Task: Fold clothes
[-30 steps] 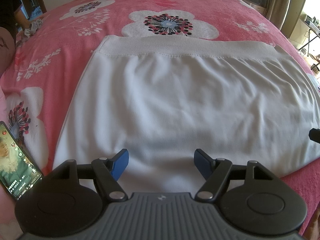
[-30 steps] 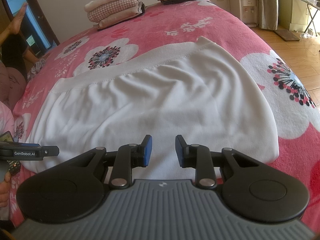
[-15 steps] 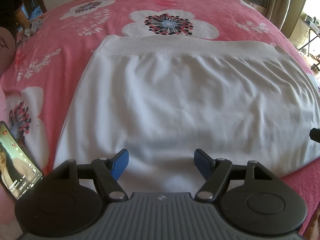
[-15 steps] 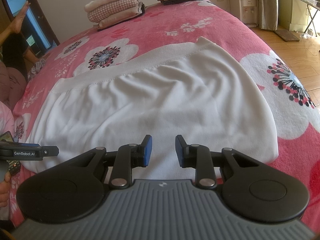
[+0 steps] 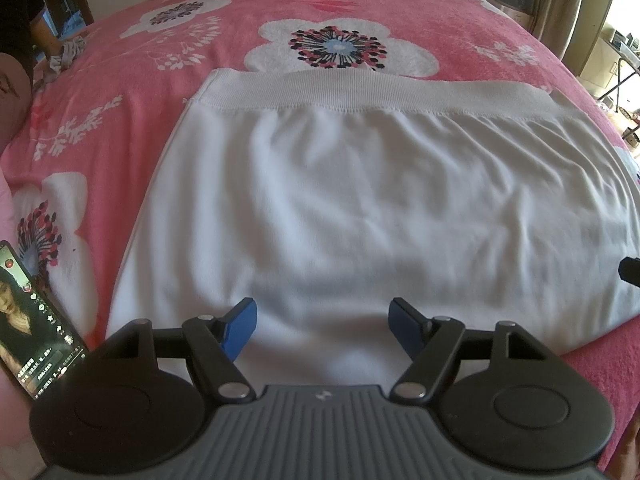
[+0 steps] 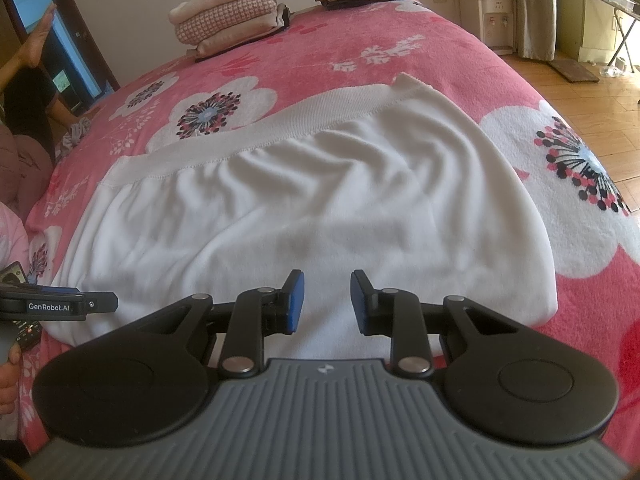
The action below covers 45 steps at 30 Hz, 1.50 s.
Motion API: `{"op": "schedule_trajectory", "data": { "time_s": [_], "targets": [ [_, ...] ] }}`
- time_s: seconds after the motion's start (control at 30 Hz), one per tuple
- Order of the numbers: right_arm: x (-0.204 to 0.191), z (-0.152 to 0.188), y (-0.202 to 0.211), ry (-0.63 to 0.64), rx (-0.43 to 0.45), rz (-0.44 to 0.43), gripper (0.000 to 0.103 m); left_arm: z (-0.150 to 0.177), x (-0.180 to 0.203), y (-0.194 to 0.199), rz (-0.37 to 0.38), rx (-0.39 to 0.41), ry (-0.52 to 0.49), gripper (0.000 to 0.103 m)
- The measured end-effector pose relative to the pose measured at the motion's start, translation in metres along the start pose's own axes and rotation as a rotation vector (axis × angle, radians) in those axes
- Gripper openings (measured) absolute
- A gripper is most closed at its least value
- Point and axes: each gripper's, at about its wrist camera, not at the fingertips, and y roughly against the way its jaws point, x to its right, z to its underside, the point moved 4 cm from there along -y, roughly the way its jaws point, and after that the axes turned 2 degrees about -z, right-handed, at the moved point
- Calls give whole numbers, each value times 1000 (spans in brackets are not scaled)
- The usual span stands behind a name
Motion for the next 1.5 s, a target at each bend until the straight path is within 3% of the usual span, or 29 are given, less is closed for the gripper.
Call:
{"op": "schedule_trajectory", "data": {
  "time_s": [0.97, 1.3, 1.5],
  "targets": [
    [-2, 1, -3, 2, -3, -1, 25, 1, -1, -3, 5, 3, 5, 78],
    [-3, 1, -3, 2, -4, 1, 25, -1, -1, 3, 42, 59, 36, 93],
    [-4, 1, -2, 0, 3, 2, 25, -3, 4, 11, 16, 118, 11, 99]
  ]
}}
